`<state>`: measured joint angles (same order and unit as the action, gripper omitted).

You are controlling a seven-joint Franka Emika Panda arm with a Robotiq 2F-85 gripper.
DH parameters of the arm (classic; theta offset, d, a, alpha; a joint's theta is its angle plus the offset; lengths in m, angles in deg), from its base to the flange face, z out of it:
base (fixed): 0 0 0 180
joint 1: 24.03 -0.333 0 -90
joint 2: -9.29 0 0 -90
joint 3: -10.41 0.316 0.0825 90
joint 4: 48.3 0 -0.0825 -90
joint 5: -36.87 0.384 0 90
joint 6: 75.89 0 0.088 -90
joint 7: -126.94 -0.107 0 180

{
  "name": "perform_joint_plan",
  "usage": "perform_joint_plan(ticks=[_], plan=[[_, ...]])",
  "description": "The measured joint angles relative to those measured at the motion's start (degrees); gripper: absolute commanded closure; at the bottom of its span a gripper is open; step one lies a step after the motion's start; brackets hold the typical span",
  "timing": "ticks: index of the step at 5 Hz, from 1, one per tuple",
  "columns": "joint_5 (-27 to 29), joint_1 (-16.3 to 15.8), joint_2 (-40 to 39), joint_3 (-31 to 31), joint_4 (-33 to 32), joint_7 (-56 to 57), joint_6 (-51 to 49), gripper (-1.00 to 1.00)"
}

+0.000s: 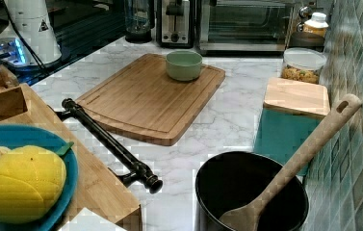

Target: Open the drawer.

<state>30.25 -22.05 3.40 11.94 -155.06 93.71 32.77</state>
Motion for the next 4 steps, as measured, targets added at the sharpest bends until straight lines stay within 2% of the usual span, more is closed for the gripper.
perform_joint_plan(ticks=[1, 3, 4], plan=[[0.0, 0.3, -0.9, -0.1, -1.3, 7.3, 8.9, -1.0], [0.0, 2.8, -2.2, -2.6, -2.0, 20.5, 9.6, -1.0], [0.0, 5.2, -3.4, -4.9, -2.0, 24.3, 10.2, -1.0]])
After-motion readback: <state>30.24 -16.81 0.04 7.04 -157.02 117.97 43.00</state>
